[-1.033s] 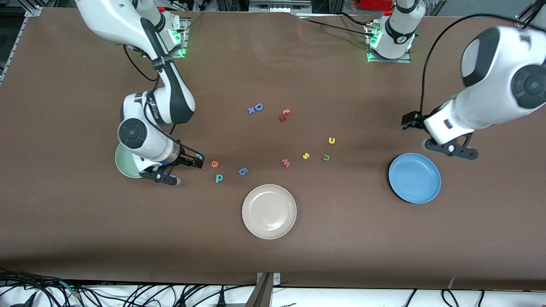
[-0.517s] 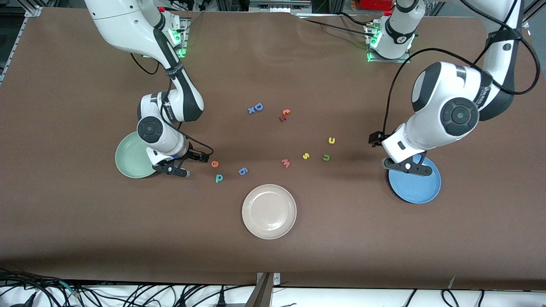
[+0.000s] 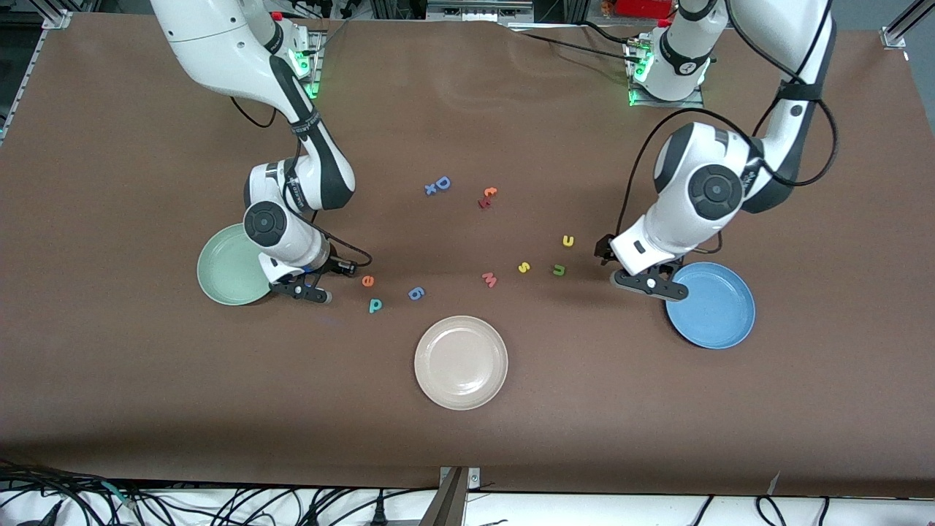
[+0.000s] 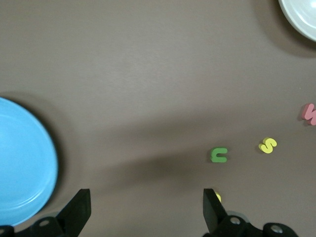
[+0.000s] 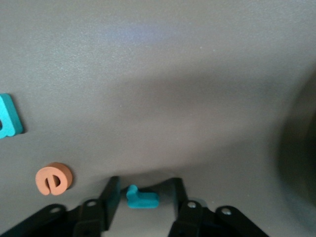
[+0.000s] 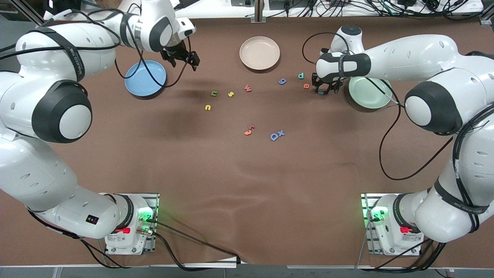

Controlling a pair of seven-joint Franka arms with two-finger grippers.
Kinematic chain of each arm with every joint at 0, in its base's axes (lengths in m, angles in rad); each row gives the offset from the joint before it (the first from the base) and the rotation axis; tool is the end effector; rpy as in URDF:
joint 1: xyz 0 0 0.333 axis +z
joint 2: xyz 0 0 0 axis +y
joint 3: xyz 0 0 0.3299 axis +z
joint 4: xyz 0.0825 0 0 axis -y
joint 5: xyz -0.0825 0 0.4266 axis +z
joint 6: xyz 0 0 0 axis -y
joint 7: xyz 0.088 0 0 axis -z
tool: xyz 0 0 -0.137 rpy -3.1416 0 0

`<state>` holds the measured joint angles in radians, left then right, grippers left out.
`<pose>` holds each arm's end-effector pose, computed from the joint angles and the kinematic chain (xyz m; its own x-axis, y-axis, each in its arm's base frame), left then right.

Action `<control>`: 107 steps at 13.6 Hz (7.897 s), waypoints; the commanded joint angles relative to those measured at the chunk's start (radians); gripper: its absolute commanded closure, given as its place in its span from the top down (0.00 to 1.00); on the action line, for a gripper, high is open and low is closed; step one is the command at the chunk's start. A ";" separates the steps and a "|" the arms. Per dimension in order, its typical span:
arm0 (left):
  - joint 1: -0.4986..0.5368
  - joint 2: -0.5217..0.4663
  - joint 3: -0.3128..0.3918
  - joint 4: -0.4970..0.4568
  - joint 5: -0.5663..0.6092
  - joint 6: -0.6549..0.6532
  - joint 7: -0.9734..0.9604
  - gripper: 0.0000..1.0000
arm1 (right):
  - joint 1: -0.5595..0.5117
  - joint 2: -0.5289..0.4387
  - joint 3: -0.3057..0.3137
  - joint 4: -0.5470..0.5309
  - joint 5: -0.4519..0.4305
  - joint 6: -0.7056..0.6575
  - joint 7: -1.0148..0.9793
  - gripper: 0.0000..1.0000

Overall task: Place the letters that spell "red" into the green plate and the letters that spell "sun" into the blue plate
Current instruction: 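Lower the right gripper over the orange e while the left gripper reaches letters, then grasp the orange e with the right gripper while the left gripper grasps yellow n, then drop the orange e onto the green plate with the right gripper, then release the yellow n onto the blue plate with the left gripper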

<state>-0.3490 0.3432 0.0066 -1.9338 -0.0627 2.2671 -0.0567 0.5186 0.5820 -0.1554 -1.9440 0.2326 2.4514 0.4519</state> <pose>0.6145 -0.2224 0.2640 0.9698 -0.2434 -0.0133 -0.2426 -0.9691 0.0448 0.6003 0.2312 0.1237 0.9657 -0.2465 -0.0813 -0.2486 -0.9685 -0.0171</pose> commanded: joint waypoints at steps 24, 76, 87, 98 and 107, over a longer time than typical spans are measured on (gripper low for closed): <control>-0.186 0.103 -0.047 -0.295 0.049 0.419 -0.167 1.00 | 0.044 -0.001 0.031 0.098 0.018 0.009 0.131 0.86; 0.060 0.039 -0.033 -0.068 0.111 -0.008 0.054 0.07 | 0.043 -0.123 -0.063 0.033 0.017 -0.273 0.060 0.99; 0.292 0.149 -0.036 0.110 0.215 -0.060 0.374 0.11 | 0.129 -0.079 -0.021 -0.148 0.019 -0.043 0.149 0.92; 0.315 0.272 -0.036 0.227 0.221 -0.054 0.376 0.41 | 0.133 -0.085 -0.001 -0.188 -0.001 -0.031 0.133 0.79; 0.317 0.276 -0.042 0.246 0.141 -0.063 0.430 1.00 | 0.133 -0.134 -0.019 -0.190 -0.001 -0.019 0.113 0.93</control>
<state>-0.0402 0.6082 -0.0242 -1.7112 0.1169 2.2253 0.3490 0.6474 0.4781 -0.1711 -2.0956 0.2373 2.4078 0.5806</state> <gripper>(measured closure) 0.000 0.110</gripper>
